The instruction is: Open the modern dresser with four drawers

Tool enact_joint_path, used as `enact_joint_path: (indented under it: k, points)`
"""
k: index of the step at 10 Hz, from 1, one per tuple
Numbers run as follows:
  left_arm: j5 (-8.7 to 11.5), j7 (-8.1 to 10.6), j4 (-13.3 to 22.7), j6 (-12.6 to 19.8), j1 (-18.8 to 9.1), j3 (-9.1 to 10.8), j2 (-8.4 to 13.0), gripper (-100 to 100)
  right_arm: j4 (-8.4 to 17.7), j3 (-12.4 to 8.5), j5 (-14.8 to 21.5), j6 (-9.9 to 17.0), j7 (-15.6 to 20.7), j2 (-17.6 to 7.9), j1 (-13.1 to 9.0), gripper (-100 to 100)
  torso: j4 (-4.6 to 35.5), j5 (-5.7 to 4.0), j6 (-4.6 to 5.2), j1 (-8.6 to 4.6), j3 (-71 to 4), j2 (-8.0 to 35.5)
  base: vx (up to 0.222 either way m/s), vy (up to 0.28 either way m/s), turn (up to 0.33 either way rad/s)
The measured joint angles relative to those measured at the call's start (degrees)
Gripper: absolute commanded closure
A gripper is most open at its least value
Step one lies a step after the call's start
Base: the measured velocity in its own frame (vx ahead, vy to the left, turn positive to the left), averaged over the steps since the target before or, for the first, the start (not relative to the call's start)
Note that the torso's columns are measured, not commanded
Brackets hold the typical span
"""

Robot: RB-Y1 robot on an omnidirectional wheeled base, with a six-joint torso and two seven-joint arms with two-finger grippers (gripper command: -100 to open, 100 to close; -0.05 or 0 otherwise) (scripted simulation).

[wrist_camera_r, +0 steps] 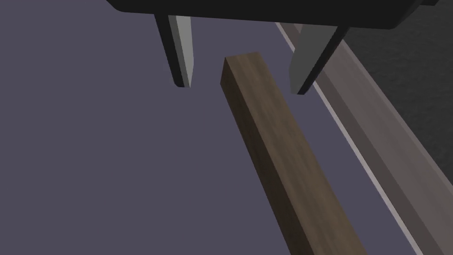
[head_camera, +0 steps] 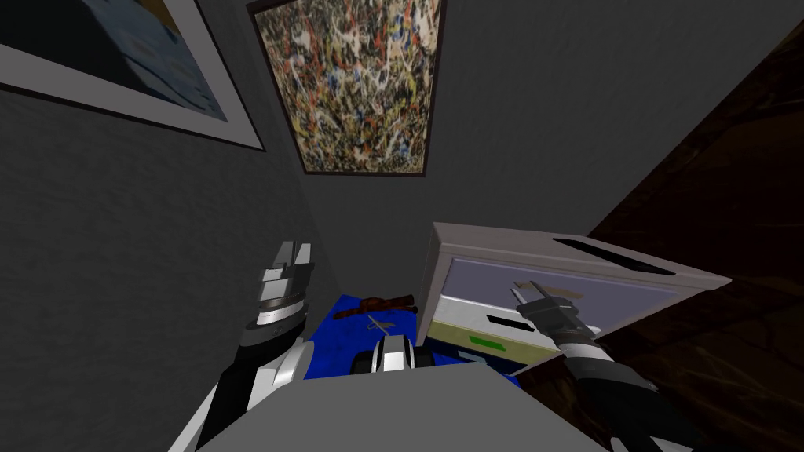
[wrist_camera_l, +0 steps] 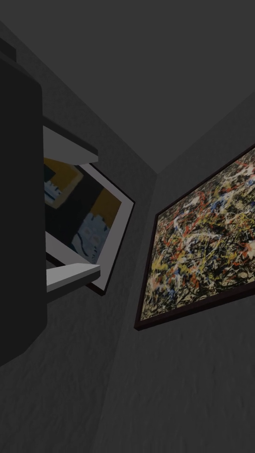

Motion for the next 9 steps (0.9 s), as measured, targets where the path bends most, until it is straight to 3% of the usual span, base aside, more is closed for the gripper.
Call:
enact_joint_path:
  k: [7,8,9]
  points:
    - [0.0,0.0,0.0,0.0,0.0,-0.01,0.0,0,-1.7,0.4,-0.3,-1.0,0.0,0.2,1.7,100,0.0,-0.04,0.02,0.03,0.0,0.0,-0.171,0.037,-0.039]
    - [0.0,0.0,0.0,0.0,0.0,-0.01,0.0,0,-1.9,0.5,-0.4,-1.1,-0.1,0.1,1.9,-100,0.0,-0.04,0.02,-0.05,0.1,0.1,-0.064,-0.001,-0.031]
    - [0.0,0.0,0.0,0.0,0.0,0.0,0.0,0,-3.1,0.0,-0.9,-0.6,-0.7,-0.5,3.0,-100,-0.1,-0.03,0.01,-0.13,-0.2,-0.3,0.052,-0.015,-0.024]
